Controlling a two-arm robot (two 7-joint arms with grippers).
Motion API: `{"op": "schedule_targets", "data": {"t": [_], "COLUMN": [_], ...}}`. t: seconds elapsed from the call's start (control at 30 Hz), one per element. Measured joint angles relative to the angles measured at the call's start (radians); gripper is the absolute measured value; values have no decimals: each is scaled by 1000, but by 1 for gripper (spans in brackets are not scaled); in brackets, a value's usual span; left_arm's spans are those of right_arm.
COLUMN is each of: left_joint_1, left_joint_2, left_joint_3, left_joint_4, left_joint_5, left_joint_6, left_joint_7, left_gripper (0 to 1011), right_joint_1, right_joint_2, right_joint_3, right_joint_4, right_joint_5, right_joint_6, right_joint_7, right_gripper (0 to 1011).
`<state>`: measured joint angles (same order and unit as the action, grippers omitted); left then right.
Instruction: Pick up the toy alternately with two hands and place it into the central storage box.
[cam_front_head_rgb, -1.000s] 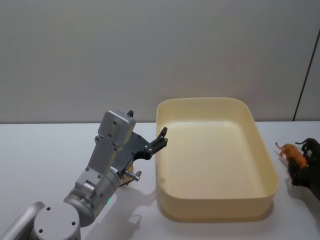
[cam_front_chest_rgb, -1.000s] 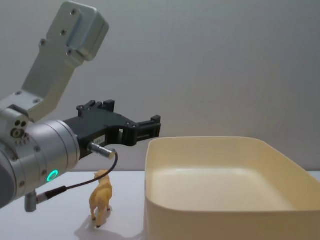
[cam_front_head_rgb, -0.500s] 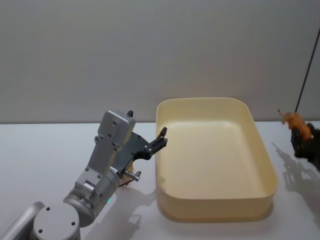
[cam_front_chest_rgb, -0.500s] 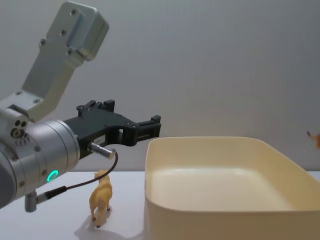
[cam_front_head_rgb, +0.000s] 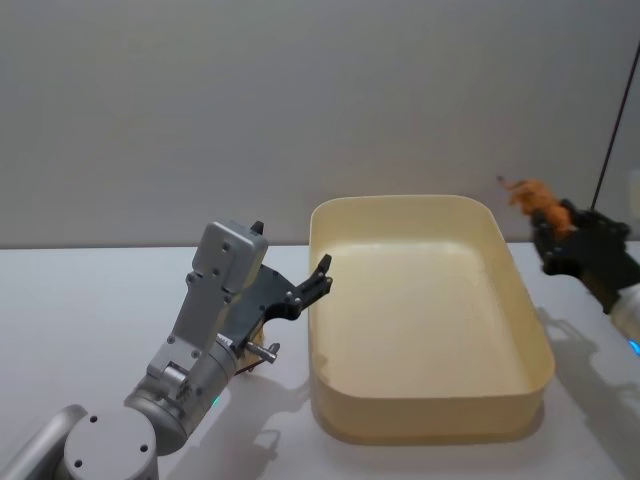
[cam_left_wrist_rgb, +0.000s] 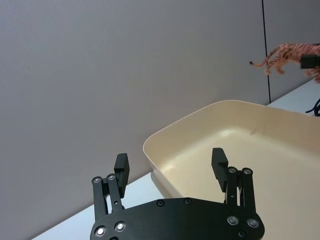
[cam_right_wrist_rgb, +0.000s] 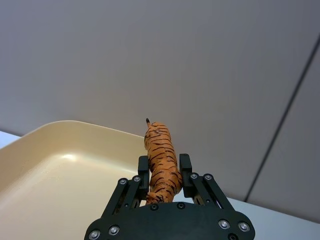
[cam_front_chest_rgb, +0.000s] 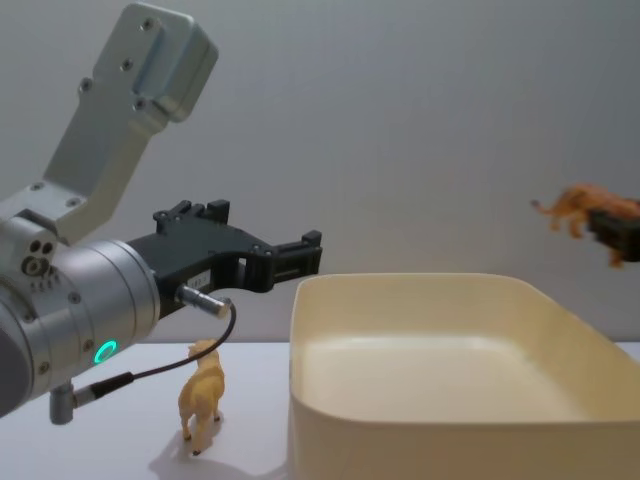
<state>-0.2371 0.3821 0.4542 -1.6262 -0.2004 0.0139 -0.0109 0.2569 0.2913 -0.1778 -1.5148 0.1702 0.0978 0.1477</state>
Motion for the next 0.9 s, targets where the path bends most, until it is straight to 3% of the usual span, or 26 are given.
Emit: {"op": "schedule_targets", "data": {"t": [0.27, 0.53, 0.63, 0.9], "left_joint_1": [0, 0, 0, 0], "left_joint_2": [0, 0, 0, 0], "left_joint_3": [0, 0, 0, 0], "left_joint_4": [0, 0, 0, 0], "left_joint_5": [0, 0, 0, 0], "left_joint_6": [0, 0, 0, 0], "left_joint_7": [0, 0, 0, 0], "left_gripper": [1001, 1001, 1001, 1001], "right_joint_1": [85, 136, 148, 134], "right_joint_2": [-58, -93, -101, -89], "right_joint_3": [-41, -65, -70, -61], "right_joint_4": [99, 164, 179, 158], "right_joint_5": [-32, -52, -56, -49], "right_joint_6": [0, -3, -5, -4], "right_joint_7": [71, 110, 120, 107], "right_gripper": [356, 566, 709, 922]}}
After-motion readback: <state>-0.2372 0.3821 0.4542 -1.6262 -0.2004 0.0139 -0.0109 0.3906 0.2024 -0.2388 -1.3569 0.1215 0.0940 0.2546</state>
